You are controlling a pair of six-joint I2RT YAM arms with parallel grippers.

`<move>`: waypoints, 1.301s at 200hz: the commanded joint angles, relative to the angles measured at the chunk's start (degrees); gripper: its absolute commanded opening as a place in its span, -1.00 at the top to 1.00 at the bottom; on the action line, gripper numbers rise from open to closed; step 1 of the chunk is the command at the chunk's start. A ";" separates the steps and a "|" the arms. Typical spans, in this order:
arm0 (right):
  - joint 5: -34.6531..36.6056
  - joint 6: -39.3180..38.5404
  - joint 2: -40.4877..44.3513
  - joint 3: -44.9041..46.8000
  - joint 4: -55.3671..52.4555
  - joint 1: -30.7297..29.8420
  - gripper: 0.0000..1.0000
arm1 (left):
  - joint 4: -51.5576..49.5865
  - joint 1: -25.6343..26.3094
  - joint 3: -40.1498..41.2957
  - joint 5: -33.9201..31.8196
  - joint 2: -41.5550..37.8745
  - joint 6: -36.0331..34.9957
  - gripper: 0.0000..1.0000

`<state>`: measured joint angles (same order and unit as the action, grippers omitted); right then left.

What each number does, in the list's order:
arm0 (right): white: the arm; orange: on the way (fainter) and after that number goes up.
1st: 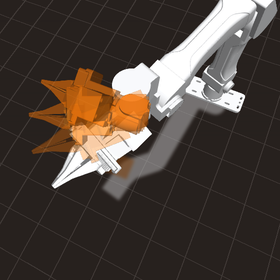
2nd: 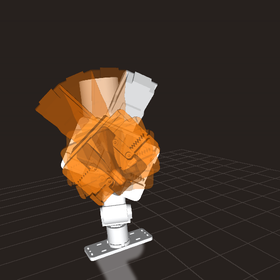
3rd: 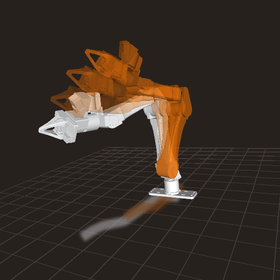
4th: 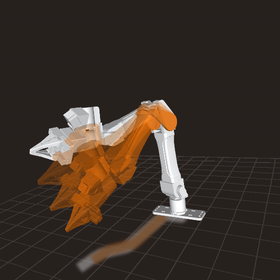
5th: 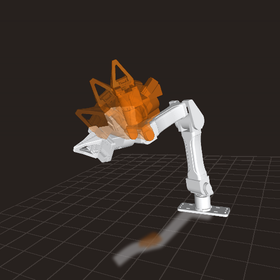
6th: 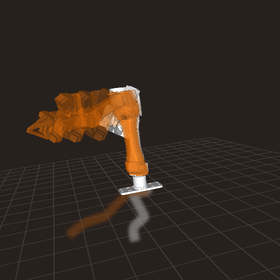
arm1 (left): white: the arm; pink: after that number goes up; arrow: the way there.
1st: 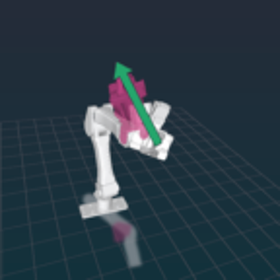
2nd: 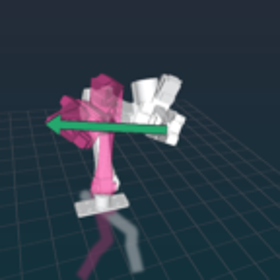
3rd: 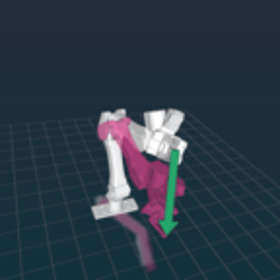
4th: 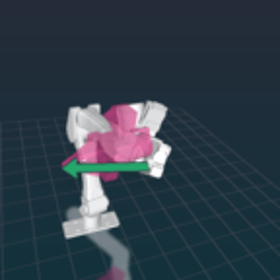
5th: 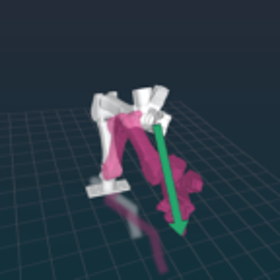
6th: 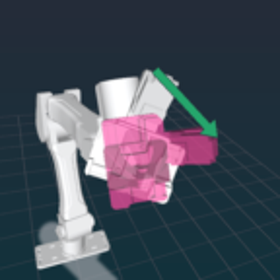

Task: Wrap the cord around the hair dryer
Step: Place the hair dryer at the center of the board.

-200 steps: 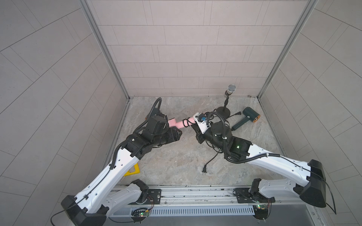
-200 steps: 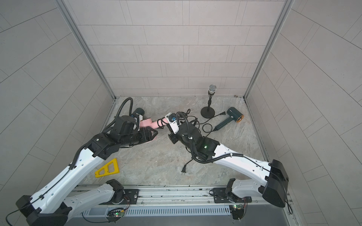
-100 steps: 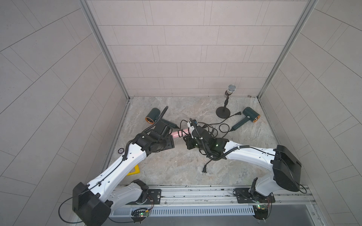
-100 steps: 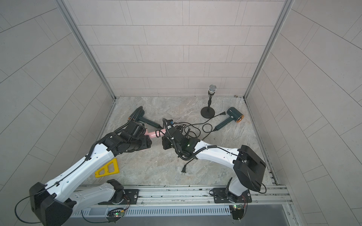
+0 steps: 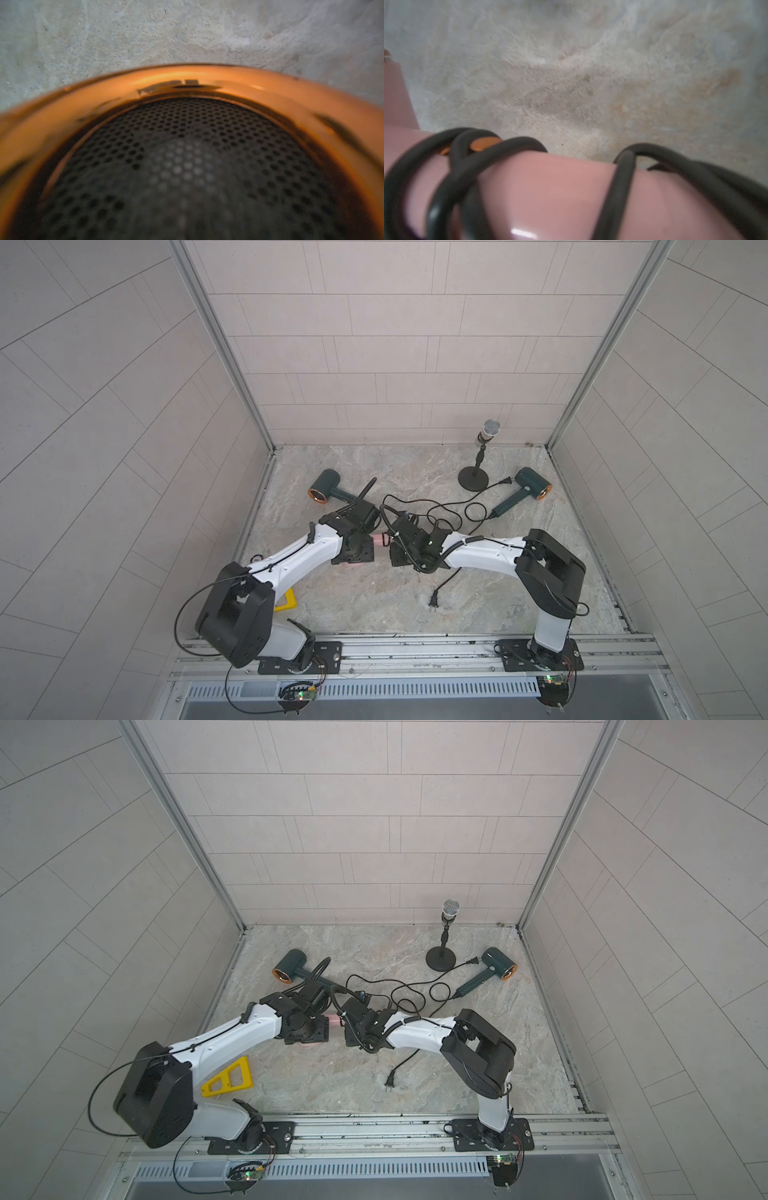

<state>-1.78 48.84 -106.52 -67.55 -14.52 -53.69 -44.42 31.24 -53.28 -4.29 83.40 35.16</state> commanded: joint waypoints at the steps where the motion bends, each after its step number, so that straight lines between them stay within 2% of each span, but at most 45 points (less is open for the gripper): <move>1: -7.23 -4.03 0.53 -3.14 -5.66 -0.27 1.00 | -3.05 -0.25 0.92 -17.01 4.18 -9.33 1.00; 46: -8.90 -4.67 -1.39 -3.03 -5.91 3.12 1.00 | -0.01 -0.26 -2.42 -15.98 10.18 -11.22 0.98; 58: -9.15 -5.04 -1.50 -3.20 -6.38 3.66 1.00 | -0.64 -0.30 -4.47 -14.37 13.11 -12.39 0.71; 68: -9.28 -5.24 -1.43 -3.14 -6.65 3.93 1.00 | -1.70 -0.23 -6.02 -13.20 15.52 -12.96 0.33; 96: -10.25 -5.01 -1.48 -2.29 -6.76 4.03 1.00 | -1.19 -0.39 -6.20 -10.19 17.90 -15.15 -0.44; 132: -10.98 -4.64 -1.93 -1.23 -6.00 4.03 0.85 | -2.36 -0.43 -6.69 -10.18 17.85 -16.35 -0.99; 155: -11.15 -4.54 -2.03 -1.55 -6.09 4.03 0.69 | -2.71 -0.48 -7.31 -10.20 17.25 -17.91 -1.00; 201: -11.13 -3.95 -0.75 -1.00 -7.33 4.03 0.15 | -3.58 -0.39 -9.84 -9.85 13.53 -21.88 -1.00; 260: -12.20 -3.82 5.51 -0.85 -9.75 4.12 -0.04 | -6.52 -0.39 -13.54 -8.47 10.95 -24.45 -1.00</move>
<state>-13.17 44.86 -106.08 -68.84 -21.30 -49.43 -48.45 31.03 -64.49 -11.90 96.90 13.02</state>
